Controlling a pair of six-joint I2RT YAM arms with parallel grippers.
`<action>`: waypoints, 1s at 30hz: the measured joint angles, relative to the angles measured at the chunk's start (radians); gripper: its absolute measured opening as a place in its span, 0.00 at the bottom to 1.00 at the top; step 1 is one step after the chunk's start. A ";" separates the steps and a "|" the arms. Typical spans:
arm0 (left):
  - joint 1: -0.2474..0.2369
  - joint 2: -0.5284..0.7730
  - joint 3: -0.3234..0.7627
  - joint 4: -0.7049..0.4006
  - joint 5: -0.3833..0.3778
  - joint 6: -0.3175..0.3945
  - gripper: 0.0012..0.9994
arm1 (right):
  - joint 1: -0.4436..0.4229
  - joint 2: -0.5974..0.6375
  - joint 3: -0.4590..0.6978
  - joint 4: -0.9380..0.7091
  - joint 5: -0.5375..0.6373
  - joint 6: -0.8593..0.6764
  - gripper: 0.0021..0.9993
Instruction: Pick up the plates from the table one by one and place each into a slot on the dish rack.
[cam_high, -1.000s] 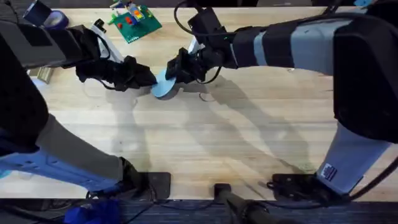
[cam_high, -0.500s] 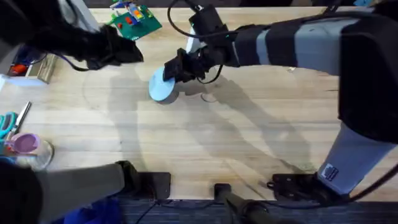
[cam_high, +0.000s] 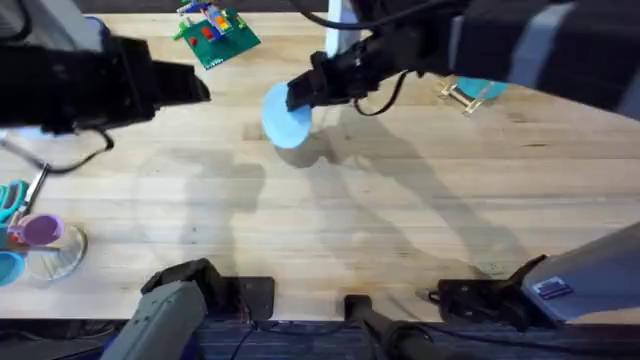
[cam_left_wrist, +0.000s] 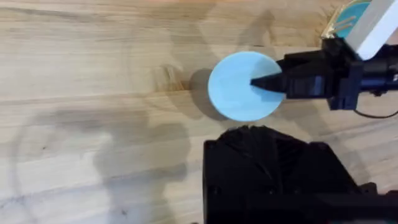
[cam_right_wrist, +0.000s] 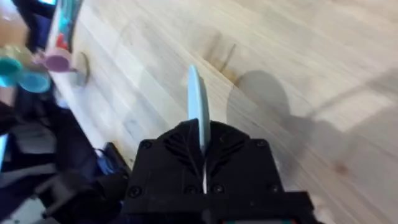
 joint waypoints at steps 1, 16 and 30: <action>0.000 -0.029 0.000 -0.014 -0.005 0.001 0.04 | -0.004 -0.019 0.000 -0.023 0.015 -0.029 0.03; 0.000 -0.206 0.005 -0.262 -0.129 0.022 0.04 | -0.122 -0.354 0.000 -0.267 0.256 -0.394 0.03; 0.000 -0.206 0.005 -0.310 -0.192 0.054 0.04 | -0.187 -0.539 0.000 -0.486 0.570 -0.594 0.03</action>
